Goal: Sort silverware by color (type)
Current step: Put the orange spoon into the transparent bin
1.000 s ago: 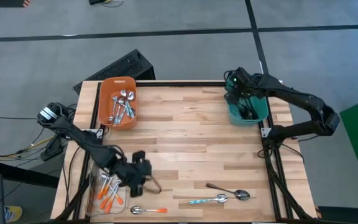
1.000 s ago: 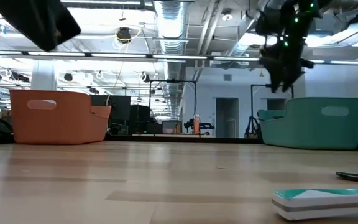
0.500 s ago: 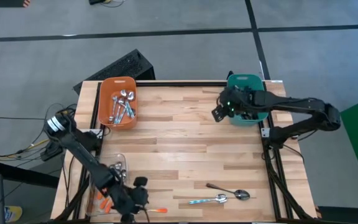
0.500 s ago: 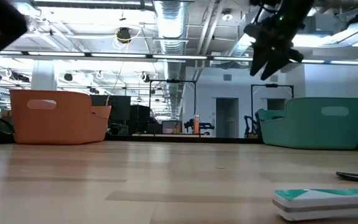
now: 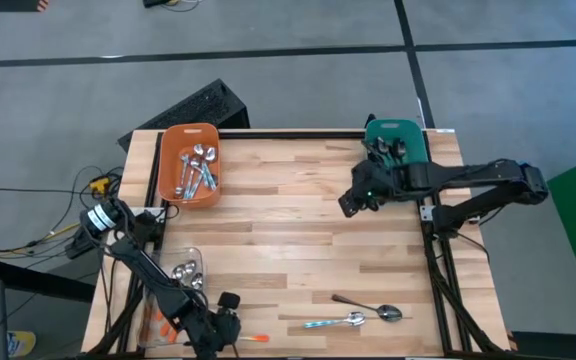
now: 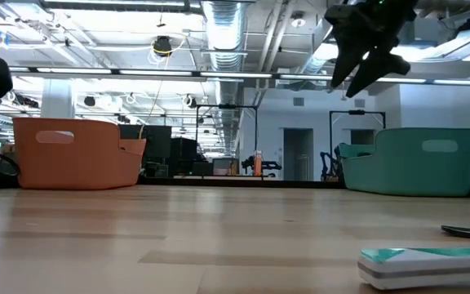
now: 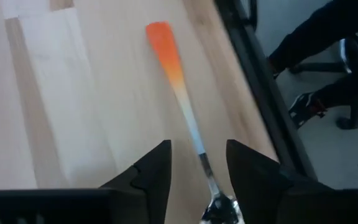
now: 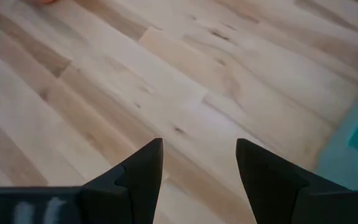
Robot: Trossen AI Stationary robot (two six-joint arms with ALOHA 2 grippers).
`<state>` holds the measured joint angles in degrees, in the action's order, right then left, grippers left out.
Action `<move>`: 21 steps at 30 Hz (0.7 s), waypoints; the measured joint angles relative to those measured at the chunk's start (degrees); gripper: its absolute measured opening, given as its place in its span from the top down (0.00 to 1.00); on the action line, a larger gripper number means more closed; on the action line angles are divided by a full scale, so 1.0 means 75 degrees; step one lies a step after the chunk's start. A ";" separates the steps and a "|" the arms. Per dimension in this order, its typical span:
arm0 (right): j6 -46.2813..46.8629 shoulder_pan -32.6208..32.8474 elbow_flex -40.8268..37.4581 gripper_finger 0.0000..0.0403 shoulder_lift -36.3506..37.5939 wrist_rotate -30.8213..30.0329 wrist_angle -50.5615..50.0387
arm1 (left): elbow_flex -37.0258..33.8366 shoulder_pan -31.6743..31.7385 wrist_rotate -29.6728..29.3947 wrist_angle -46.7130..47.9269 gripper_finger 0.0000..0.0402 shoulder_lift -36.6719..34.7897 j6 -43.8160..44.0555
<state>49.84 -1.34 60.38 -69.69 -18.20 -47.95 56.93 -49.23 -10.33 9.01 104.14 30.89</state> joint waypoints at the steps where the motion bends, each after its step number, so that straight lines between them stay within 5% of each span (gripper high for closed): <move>1: 0.0050 0.0081 0.0000 0.44 0.0000 0.0000 -0.0007 | 0.0000 0.0010 -0.0059 0.0099 0.66 0.0000 0.0051; 11: 0.0515 0.0593 0.0000 0.44 0.0000 -0.0259 -0.0138 | -0.0067 0.0286 0.0105 0.0565 0.91 0.0006 0.0190; 21: 0.0638 0.0582 0.0000 0.44 0.0000 -0.0376 -0.0171 | -0.0030 0.1063 -0.0261 0.1457 0.99 -0.0038 0.0919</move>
<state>54.63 3.03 60.38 -69.69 -21.02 -49.23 56.70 -41.26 -12.28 19.94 103.86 37.79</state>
